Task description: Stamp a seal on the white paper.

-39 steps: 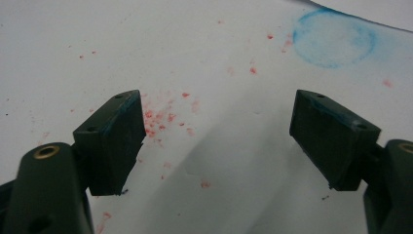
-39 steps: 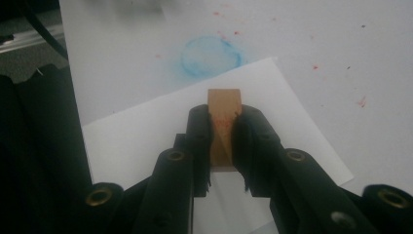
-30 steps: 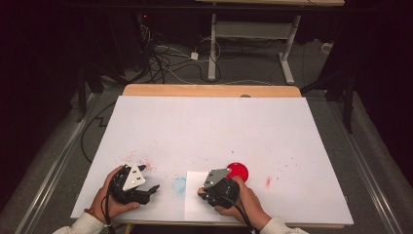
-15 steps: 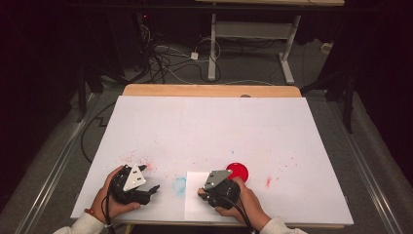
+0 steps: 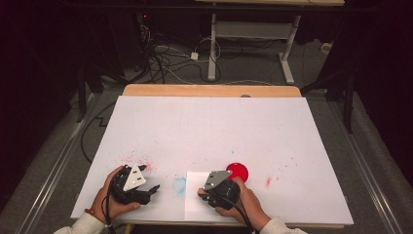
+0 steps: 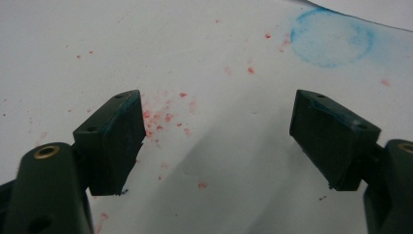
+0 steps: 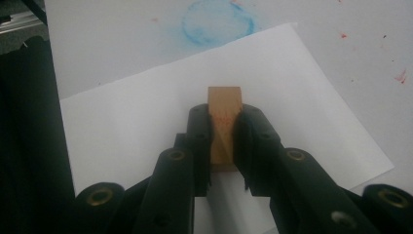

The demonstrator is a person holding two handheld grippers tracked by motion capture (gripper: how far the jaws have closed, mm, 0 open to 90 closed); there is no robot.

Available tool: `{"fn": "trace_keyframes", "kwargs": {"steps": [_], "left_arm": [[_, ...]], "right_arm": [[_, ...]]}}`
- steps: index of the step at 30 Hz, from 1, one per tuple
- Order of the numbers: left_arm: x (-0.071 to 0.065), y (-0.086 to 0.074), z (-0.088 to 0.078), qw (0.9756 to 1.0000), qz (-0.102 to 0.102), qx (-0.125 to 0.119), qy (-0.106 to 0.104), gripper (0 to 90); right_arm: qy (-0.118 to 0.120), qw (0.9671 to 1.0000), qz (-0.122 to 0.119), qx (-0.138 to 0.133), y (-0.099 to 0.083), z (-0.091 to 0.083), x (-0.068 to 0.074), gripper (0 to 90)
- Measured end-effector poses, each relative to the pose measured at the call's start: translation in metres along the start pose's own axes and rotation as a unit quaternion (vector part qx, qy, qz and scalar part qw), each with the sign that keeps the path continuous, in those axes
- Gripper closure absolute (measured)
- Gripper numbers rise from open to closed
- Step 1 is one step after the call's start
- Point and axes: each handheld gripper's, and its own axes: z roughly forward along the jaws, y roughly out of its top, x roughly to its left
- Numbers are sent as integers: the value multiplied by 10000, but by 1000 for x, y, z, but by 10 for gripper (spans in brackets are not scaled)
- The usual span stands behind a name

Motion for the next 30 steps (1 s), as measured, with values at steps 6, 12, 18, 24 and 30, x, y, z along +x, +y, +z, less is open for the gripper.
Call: {"fn": "trace_keyframes", "kwargs": {"steps": [6,12,18,24,30], "left_arm": [[0,0,-1,10000,11,-23,26,197],[0,0,-1,10000,3,-23,18,196],[0,0,-1,10000,-12,-32,15,197],[2,0,-3,9999,-43,-99,11,197],[3,0,-6,9997,-77,-213,40,197]], "right_arm": [[63,10000,29,26,0,0,-1,762],[91,9999,37,23,0,0,-3,761],[137,9999,90,41,1,0,-4,761],[1,9999,-90,-62,2,-5,-2,759],[-17,9995,34,-310,7,-22,-7,759]]}}
